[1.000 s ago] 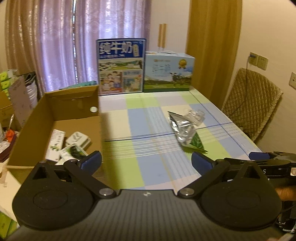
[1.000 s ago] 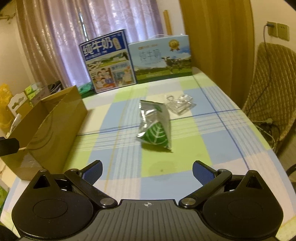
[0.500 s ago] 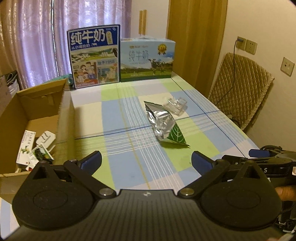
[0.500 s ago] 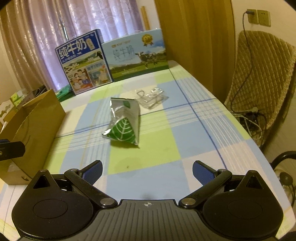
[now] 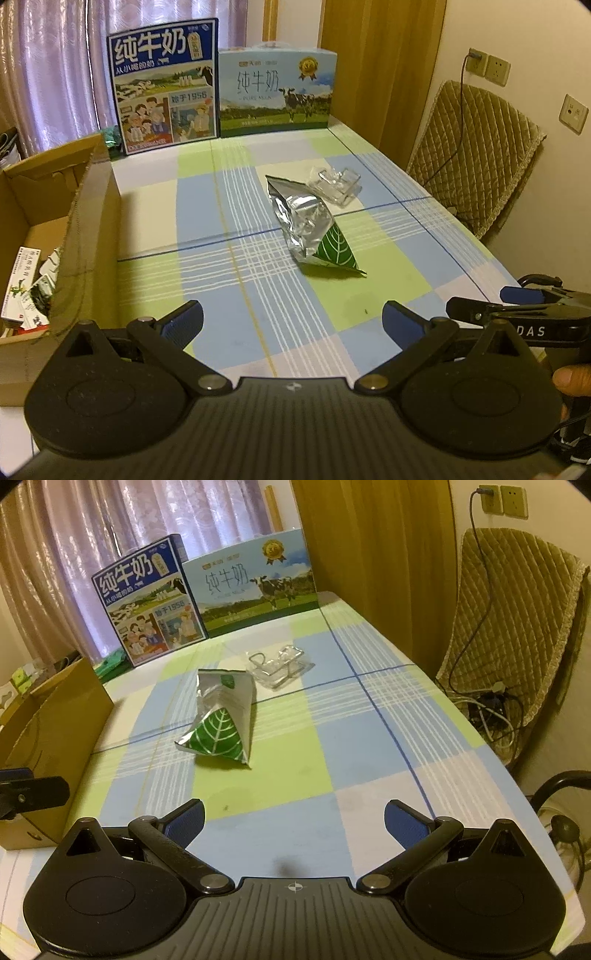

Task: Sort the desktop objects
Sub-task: 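Move both open grippers back over the table toward the foil pouch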

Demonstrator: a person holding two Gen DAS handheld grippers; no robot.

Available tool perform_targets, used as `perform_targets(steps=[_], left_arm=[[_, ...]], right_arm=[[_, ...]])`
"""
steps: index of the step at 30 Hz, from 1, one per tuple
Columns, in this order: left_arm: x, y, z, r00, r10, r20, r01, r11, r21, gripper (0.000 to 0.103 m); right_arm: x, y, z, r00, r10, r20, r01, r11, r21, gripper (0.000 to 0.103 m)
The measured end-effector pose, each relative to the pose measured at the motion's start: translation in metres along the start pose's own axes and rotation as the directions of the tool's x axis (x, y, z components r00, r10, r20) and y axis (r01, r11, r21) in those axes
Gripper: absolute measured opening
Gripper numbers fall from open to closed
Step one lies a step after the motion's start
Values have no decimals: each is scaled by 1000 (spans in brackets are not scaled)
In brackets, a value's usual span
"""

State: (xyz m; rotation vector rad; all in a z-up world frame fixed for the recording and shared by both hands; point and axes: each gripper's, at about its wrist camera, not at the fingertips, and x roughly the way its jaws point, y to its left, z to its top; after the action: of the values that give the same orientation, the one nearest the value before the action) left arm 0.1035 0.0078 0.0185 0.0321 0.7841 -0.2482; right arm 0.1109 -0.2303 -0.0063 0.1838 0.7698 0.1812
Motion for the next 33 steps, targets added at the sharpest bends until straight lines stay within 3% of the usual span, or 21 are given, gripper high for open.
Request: perform_targets(steps=[15, 30, 33], left_arm=[[44, -8, 3, 997, -30, -65, 31, 999, 16, 101], [108, -5, 44, 997, -52, -65, 51, 999, -16, 101], [125, -10, 51, 997, -22, -68, 24, 1000, 18, 101]], right_arm=[[21, -15, 13, 1000, -15, -8, 15, 998, -54, 101], [68, -29, 51, 1000, -9, -16, 5, 975, -221, 101], [76, -33, 55, 1000, -12, -19, 7, 971, -240, 101]])
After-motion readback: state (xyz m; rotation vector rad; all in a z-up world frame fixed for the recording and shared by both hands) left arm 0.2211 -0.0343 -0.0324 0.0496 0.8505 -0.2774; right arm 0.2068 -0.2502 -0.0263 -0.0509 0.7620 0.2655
